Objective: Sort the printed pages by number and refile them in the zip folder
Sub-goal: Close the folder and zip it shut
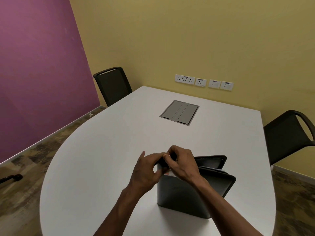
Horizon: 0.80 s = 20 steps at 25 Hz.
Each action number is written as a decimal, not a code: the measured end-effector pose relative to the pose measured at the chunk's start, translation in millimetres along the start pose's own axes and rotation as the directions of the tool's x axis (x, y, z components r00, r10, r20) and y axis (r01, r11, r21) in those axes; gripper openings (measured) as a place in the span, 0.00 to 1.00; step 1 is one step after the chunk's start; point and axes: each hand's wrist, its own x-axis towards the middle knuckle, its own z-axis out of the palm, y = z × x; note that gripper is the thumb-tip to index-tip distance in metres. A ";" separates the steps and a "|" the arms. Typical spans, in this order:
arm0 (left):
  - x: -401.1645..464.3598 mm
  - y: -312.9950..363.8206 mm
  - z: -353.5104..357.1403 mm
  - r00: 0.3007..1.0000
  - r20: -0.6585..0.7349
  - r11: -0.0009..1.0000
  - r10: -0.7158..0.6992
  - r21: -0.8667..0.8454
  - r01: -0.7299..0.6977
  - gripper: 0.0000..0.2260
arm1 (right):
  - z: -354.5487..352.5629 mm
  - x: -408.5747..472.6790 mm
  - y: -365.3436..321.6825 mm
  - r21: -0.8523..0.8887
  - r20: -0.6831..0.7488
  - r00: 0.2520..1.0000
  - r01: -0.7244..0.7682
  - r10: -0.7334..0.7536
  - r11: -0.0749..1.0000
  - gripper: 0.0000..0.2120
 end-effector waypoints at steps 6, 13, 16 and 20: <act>4.2 -8.0 9.4 0.994 -0.104 0.998 0.014 -0.062 -0.021 0.12 | -14.6 -10.1 6.5 -0.268 -0.107 0.994 -0.044 0.016 0.963 0.09; 3.5 -2.2 14.0 0.991 -0.054 0.989 0.122 0.087 -0.117 0.19 | -32.4 -16.7 34.3 -0.213 -0.089 0.994 -0.085 0.068 0.973 0.09; 8.1 5.5 18.6 0.977 -0.057 0.973 0.206 0.117 -0.198 0.14 | -37.1 -19.1 33.5 -0.229 -0.095 0.991 -0.110 0.091 0.967 0.09; 8.8 0.0 17.5 0.975 -0.128 0.984 0.179 0.005 -0.180 0.09 | -65.8 -24.5 50.9 -0.269 -0.154 0.977 -0.186 0.149 0.945 0.07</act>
